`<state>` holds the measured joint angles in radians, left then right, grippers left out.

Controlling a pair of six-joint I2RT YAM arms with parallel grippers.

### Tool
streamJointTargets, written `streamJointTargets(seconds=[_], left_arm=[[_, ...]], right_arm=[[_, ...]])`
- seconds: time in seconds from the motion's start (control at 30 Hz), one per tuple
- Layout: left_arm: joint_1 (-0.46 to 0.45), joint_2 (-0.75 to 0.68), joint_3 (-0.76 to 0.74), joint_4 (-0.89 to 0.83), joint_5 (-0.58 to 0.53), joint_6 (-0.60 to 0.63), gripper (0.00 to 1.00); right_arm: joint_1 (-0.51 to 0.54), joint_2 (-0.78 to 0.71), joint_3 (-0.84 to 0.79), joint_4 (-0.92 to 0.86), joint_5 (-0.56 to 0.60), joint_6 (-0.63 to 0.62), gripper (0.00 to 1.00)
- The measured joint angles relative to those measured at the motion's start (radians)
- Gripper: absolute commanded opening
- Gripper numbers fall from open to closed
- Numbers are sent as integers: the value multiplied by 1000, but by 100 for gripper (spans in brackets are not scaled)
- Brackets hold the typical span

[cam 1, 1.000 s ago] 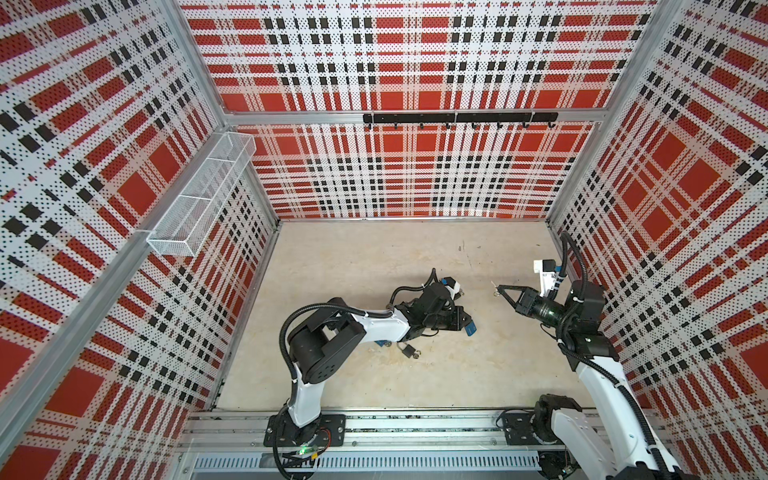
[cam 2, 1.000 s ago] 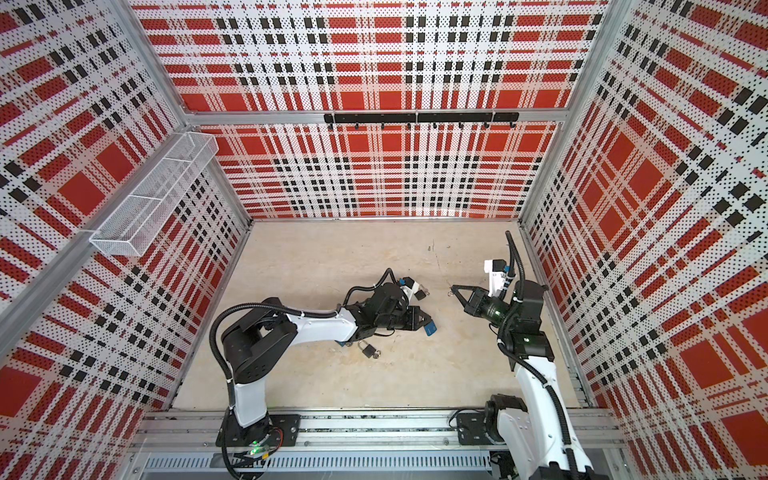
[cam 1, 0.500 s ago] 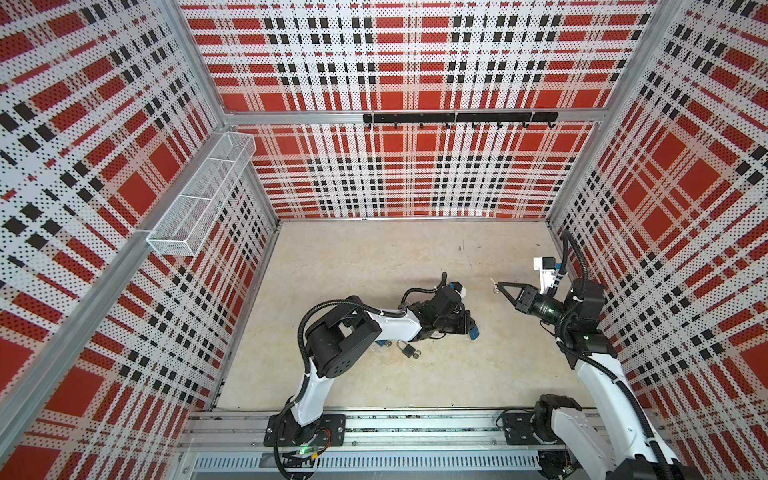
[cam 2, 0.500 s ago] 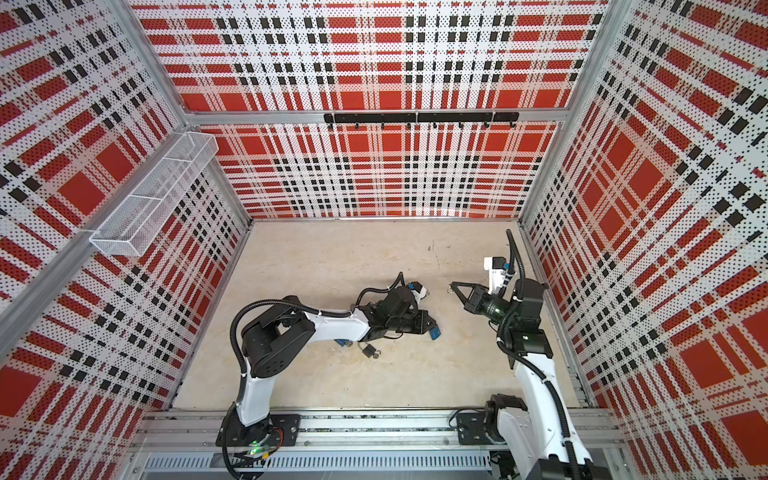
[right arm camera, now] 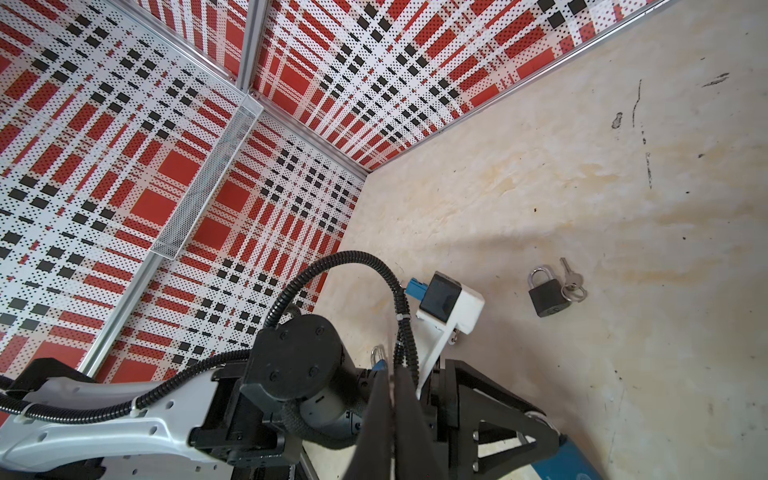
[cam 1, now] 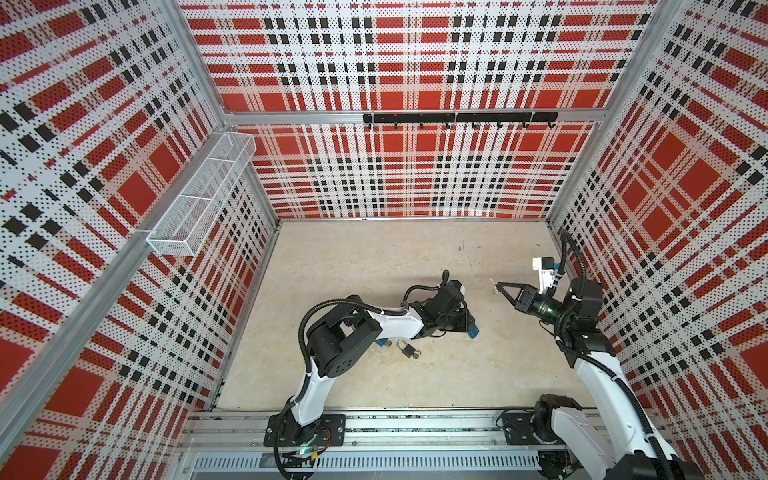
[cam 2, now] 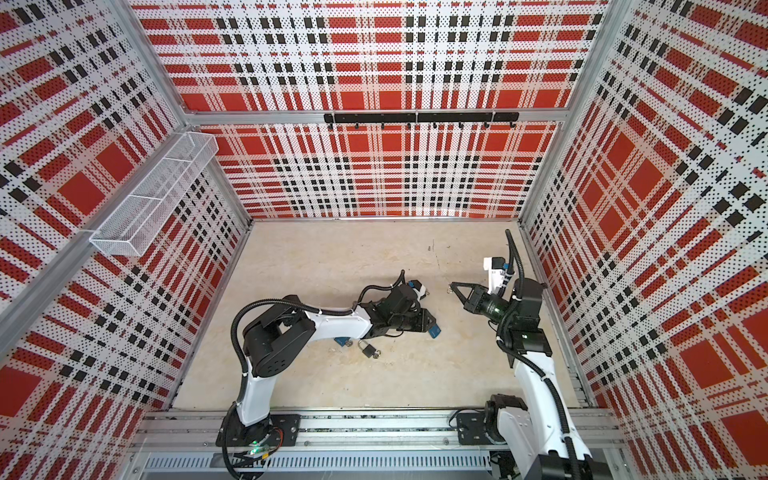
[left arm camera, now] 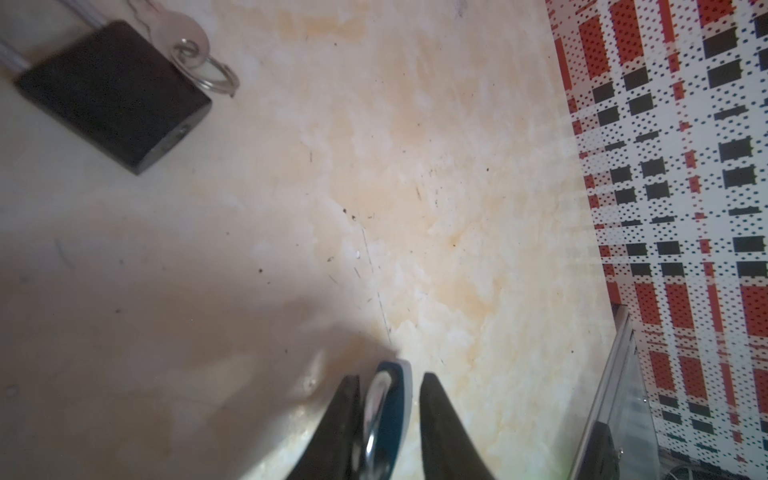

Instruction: Lock with the key

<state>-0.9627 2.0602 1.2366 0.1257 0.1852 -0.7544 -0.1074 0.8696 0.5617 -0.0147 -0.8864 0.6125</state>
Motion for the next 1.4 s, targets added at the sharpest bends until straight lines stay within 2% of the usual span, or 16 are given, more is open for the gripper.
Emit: streamJointTargets(seconds=[0.53, 0.83, 1.13, 1.4], left_arm=[[35, -59, 0, -91, -89, 61, 37], [85, -175, -24, -97, -121, 76, 37], [174, -388, -134, -99, -153, 85, 37], [221, -501, -225, -109, -177, 87, 38]], right_arm=[[21, -53, -22, -186, 116, -98, 0], [172, -43, -34, -244, 229, -158, 0], [198, 92, -74, -247, 271, -187, 0], [220, 226, -74, -233, 296, -214, 0]])
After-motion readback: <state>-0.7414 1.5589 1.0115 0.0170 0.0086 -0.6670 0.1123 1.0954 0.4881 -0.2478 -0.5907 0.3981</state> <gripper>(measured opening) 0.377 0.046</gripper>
